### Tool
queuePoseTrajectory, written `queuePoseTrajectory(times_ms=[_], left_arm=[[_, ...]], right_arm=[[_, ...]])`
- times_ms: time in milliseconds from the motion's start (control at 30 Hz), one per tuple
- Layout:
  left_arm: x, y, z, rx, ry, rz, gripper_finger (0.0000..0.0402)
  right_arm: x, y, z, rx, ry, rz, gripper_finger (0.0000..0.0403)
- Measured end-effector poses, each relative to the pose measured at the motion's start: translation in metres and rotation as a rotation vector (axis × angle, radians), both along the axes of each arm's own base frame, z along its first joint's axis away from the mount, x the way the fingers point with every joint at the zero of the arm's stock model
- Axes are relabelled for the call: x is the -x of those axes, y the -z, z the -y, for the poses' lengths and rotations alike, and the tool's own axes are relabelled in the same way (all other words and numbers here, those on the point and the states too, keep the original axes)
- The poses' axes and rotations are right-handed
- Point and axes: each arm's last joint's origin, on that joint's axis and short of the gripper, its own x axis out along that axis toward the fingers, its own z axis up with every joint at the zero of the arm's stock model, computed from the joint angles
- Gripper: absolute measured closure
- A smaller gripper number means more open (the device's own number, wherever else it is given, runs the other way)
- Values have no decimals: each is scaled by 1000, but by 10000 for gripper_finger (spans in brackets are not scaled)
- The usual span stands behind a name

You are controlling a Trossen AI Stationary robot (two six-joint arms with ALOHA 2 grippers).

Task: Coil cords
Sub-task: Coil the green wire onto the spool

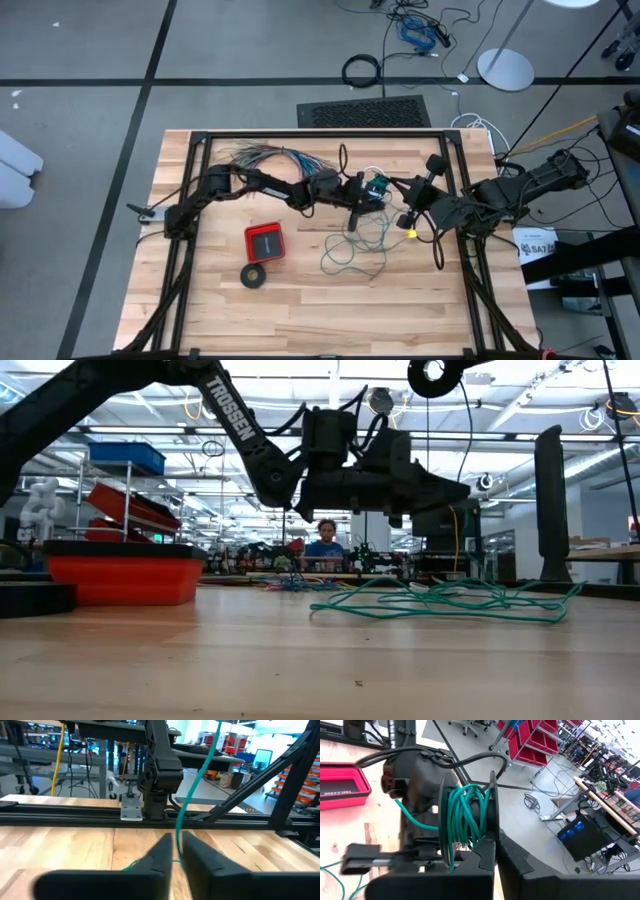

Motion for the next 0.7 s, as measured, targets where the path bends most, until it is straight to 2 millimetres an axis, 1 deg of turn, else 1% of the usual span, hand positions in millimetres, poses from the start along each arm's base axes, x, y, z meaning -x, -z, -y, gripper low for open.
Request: queuePoseTrajectory(times_ms=[67,100,200,267,367,533,633,700], left_arm=[[1,0,-6,1,16,-3,385],[2,0,-9,3,21,-4,391],[4,0,-18,3,9,-5,394],[6,-3,-28,4,-11,-10,397],[13,-15,-47,2,-52,-15,398],[28,-43,-78,6,-84,-25,400],[38,-64,-87,-18,-101,-23,400],[42,-76,-87,-58,-105,-26,400]], right_arm=[[0,1,0,-6,1,-1,403],[1,1,0,-8,1,-5,403],[2,3,0,-27,-7,-19,403],[3,6,0,-47,-22,-43,403],[6,11,0,-92,-39,-87,403],[12,18,2,-134,-23,-147,403],[14,21,3,-137,-7,-176,403],[15,22,4,-133,0,-193,403]])
